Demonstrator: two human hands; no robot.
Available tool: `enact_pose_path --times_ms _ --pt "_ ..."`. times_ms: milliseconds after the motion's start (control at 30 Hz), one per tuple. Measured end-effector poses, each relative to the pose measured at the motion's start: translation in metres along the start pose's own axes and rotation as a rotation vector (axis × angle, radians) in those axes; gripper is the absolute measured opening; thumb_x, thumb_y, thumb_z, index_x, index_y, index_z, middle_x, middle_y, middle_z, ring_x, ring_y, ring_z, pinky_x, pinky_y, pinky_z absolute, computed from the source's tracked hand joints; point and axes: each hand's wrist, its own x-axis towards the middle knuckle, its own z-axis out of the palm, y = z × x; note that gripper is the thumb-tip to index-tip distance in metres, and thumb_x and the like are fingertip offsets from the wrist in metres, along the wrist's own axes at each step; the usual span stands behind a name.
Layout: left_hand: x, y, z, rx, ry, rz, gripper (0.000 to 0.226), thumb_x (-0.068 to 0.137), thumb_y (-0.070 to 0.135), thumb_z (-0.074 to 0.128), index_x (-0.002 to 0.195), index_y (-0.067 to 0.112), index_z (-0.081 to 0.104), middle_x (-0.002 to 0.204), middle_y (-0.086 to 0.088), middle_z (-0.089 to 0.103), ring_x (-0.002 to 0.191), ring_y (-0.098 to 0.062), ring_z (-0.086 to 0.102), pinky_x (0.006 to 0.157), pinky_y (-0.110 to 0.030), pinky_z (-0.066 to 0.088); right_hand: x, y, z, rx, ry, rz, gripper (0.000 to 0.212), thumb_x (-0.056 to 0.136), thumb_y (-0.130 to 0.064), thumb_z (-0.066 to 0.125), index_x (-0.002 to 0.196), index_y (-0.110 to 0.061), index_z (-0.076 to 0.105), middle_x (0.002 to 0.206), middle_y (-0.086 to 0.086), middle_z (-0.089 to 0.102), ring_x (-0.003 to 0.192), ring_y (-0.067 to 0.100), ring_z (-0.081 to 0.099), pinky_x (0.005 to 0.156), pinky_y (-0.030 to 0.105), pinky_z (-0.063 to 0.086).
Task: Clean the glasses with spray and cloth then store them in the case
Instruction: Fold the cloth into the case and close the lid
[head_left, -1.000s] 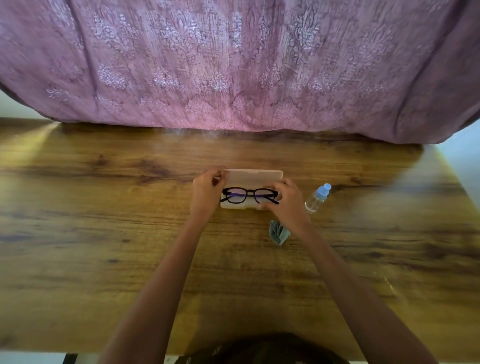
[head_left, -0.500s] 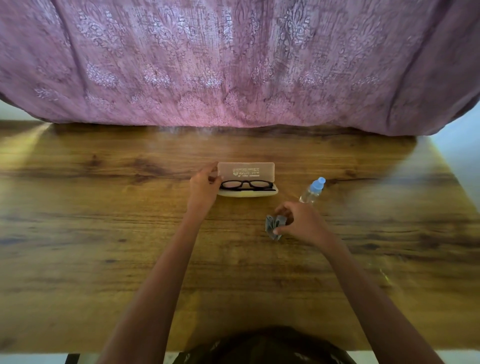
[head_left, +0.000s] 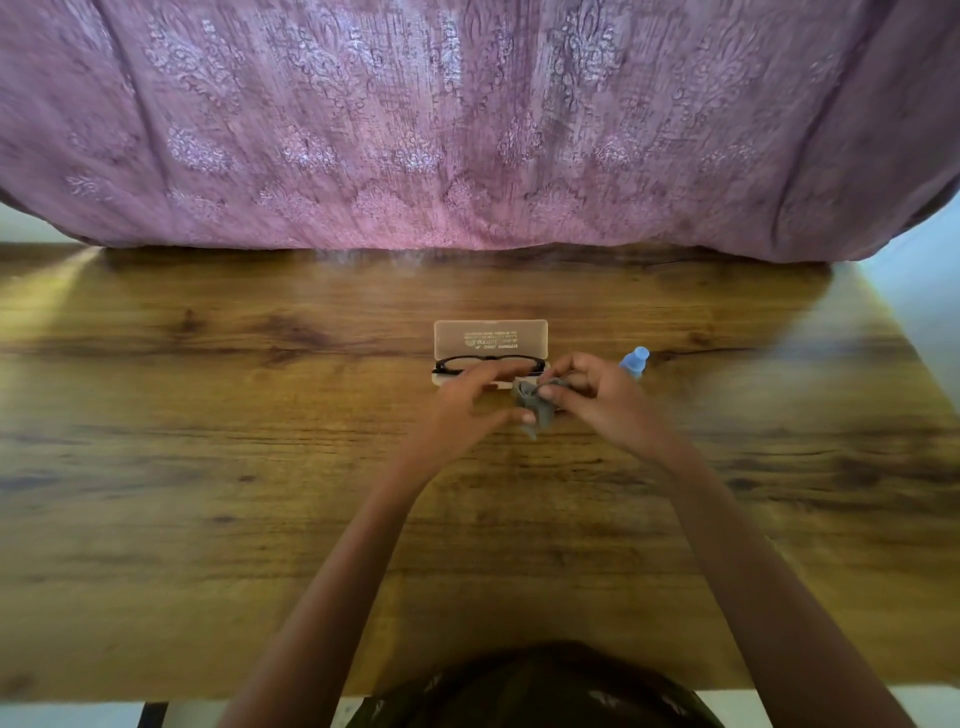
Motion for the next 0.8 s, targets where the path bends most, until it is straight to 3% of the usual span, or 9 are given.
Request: enact_pose_path --times_ms 100,233,400,500,567,667,800 --pt "-0.002 0.0 0.002 -0.077 -0.009 -0.09 0.045 0.077 0.014 0.078 0.118 0.024 0.063 0.108 0.014 0.066 0.101 0.008 0.062 0.089 -0.011 0.047 0.001 -0.007 -0.001 0.036 0.04 -0.046 0.008 0.089 -0.021 0.068 0.093 -0.014 0.067 0.086 -0.004 0.076 0.083 0.01 0.072 0.074 0.025 0.059" --pt "-0.004 0.002 -0.004 -0.029 0.028 -0.11 0.014 0.085 0.022 0.071 0.098 0.025 0.069 0.088 0.02 0.066 0.08 0.007 0.062 0.071 -0.01 0.046 0.0 -0.012 -0.006 0.024 0.155 -0.089 0.013 0.085 -0.033 0.072 0.085 -0.02 0.069 0.085 -0.003 0.073 0.081 0.005 0.067 0.074 0.018 0.053" --pt "-0.007 0.017 -0.002 -0.253 0.013 -0.152 0.028 0.084 0.024 0.072 0.111 0.024 0.066 0.105 0.013 0.07 0.102 -0.004 0.066 0.088 -0.022 0.053 0.002 -0.021 0.001 0.215 0.091 -0.036 0.01 0.09 -0.026 0.069 0.088 -0.016 0.065 0.083 0.004 0.074 0.08 0.015 0.072 0.067 0.026 0.059" --pt "-0.005 0.024 0.003 -0.335 0.068 -0.175 0.02 0.087 0.016 0.068 0.105 0.024 0.068 0.1 0.013 0.072 0.099 -0.006 0.067 0.089 -0.025 0.053 0.002 -0.024 0.007 0.241 0.105 -0.015 0.012 0.089 -0.026 0.07 0.094 -0.017 0.066 0.079 -0.002 0.074 0.074 0.01 0.071 0.063 0.022 0.055" --pt "-0.005 0.027 0.003 -0.376 0.104 -0.196 0.015 0.093 0.012 0.061 0.1 0.022 0.07 0.093 0.014 0.073 0.093 -0.004 0.067 0.083 -0.021 0.053 0.002 -0.026 0.008 0.294 0.108 -0.001 0.021 0.086 -0.029 0.072 0.102 -0.016 0.066 0.082 -0.002 0.076 0.075 0.011 0.071 0.064 0.022 0.056" --pt "-0.008 0.029 0.001 -0.561 0.153 -0.295 0.016 0.097 0.013 0.054 0.102 0.008 0.069 0.089 0.007 0.073 0.086 -0.007 0.069 0.078 -0.019 0.054 0.0 -0.027 0.005 0.39 0.048 0.018 0.052 0.071 -0.039 0.078 0.114 -0.016 0.062 0.095 0.001 0.076 0.087 0.014 0.073 0.071 0.022 0.056" --pt "-0.01 0.032 -0.001 -0.689 0.207 -0.38 0.017 0.098 0.018 0.053 0.093 0.011 0.068 0.079 0.005 0.071 0.074 -0.007 0.067 0.067 -0.023 0.056 -0.001 -0.017 0.003 0.385 -0.032 0.143 0.078 0.052 -0.042 0.089 0.121 -0.019 0.06 0.104 0.004 0.075 0.099 0.019 0.071 0.085 0.035 0.056"
